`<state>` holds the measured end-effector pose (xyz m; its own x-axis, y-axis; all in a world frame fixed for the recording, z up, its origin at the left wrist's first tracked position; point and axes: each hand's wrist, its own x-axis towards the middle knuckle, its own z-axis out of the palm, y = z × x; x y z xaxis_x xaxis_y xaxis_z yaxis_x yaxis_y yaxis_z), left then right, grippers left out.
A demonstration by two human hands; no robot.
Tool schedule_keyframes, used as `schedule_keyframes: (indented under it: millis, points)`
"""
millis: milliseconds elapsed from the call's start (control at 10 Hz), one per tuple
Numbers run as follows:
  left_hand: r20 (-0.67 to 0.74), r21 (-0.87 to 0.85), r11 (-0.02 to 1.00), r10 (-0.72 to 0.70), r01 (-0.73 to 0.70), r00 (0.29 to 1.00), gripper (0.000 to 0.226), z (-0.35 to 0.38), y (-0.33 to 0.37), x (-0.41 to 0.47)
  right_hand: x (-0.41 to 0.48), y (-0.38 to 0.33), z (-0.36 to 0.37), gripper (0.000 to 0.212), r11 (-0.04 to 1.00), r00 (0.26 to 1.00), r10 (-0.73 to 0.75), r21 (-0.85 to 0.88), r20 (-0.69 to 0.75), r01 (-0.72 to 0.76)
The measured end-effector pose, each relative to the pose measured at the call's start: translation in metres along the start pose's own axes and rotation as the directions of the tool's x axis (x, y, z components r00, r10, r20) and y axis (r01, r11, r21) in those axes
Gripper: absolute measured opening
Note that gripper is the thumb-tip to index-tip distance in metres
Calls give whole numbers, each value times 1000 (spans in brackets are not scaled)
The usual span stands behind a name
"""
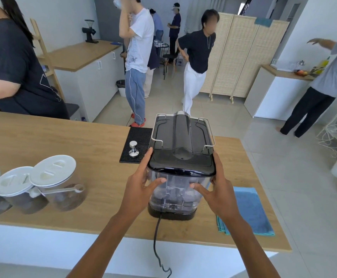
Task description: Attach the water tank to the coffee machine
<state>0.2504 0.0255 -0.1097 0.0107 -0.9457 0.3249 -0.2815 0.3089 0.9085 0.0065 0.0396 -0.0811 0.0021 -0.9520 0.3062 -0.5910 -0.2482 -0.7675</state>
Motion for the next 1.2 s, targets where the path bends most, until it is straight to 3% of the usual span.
schedule_keyframes:
  millis: [800,1000,1200]
  points:
    - [123,55,998,-47,40,991,83,-1,1,-9,-8,4,8,103,995,998,57,83,-18,-55]
    - [162,61,994,-96,88,982,82,-6,5,-24,-25,27,13,85,993,995,96,-72,28,-93]
    - [223,122,976,-202,179,954,85,-11,-39,-57,-52,80,31,82,952,983,184,-247,-16,-182]
